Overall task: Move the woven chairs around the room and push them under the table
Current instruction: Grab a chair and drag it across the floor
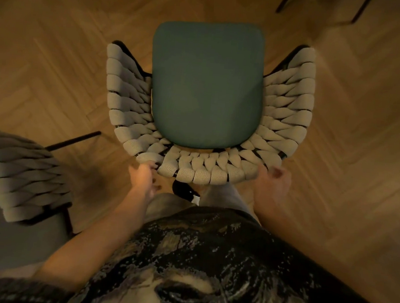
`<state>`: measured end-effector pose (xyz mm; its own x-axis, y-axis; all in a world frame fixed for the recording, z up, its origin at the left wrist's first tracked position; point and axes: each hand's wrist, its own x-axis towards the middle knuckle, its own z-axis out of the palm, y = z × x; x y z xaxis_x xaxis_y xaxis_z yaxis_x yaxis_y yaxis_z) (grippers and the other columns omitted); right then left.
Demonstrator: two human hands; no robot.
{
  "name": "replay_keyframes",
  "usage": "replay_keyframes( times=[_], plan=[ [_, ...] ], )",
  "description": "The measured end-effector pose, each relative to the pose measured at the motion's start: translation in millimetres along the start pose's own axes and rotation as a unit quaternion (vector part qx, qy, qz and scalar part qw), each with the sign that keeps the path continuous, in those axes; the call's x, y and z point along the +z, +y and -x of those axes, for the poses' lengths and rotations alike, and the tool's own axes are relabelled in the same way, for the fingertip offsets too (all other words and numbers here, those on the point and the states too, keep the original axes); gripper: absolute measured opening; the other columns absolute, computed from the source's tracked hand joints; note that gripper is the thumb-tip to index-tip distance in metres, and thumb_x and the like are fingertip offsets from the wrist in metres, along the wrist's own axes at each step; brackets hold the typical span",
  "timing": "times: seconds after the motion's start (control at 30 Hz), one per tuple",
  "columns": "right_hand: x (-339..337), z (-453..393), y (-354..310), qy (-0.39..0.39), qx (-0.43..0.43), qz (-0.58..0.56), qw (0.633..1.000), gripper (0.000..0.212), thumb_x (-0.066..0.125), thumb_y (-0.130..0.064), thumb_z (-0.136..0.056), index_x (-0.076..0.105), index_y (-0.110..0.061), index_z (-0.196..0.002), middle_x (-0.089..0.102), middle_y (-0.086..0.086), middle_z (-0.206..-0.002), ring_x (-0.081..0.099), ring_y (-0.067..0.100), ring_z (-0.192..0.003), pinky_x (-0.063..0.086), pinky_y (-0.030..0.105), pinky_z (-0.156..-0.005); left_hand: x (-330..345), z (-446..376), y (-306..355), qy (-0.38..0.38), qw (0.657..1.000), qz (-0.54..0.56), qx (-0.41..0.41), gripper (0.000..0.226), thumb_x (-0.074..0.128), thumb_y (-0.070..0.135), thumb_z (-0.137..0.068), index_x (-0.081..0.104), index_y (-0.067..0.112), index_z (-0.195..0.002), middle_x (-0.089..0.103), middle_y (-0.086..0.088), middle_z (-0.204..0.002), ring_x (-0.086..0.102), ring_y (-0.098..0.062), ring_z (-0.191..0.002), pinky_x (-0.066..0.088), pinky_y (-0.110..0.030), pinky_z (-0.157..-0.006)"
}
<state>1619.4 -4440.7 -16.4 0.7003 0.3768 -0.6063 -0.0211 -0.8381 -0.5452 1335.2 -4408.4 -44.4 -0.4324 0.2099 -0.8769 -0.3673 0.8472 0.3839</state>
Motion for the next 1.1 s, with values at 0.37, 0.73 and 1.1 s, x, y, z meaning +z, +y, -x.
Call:
replay_keyframes(
  times=[0.37,0.73,1.1],
  plan=[
    [32,-47,-20,-0.135,0.273,-0.221,0.926,0.047,0.067,-0.023,-0.098,0.051,-0.017,-0.142,0.064,0.011,-0.128,0.064,0.032,-0.116,0.058,0.043,-0.068,36,-11,13,0.003,0.998,0.043,-0.046,0.045,0.065,0.004,-0.093,0.045,0.027,-0.127,0.061,-0.007,-0.110,0.065,-0.029,-0.098,0.059,-0.048,-0.063],
    [63,-93,-114,-0.147,0.263,-0.176,0.937,0.045,0.066,-0.018,-0.098,0.049,-0.011,-0.139,0.062,0.013,-0.107,0.063,0.029,-0.091,0.056,0.047,-0.085,97,-32,109,-0.017,0.999,0.047,-0.019,0.048,0.064,0.004,-0.093,0.046,0.025,-0.132,0.060,-0.010,-0.120,0.065,-0.034,-0.106,0.060,-0.057,-0.073],
    [107,-159,-251,-0.155,0.275,-0.186,0.930,0.049,0.064,-0.017,-0.100,0.045,-0.011,-0.144,0.059,0.016,-0.130,0.058,0.035,-0.122,0.052,0.049,-0.092,186,-61,237,-0.045,0.998,0.034,-0.019,0.048,0.063,0.005,-0.095,0.044,0.024,-0.135,0.060,-0.010,-0.118,0.066,-0.032,-0.101,0.061,-0.050,-0.058]
  ],
)
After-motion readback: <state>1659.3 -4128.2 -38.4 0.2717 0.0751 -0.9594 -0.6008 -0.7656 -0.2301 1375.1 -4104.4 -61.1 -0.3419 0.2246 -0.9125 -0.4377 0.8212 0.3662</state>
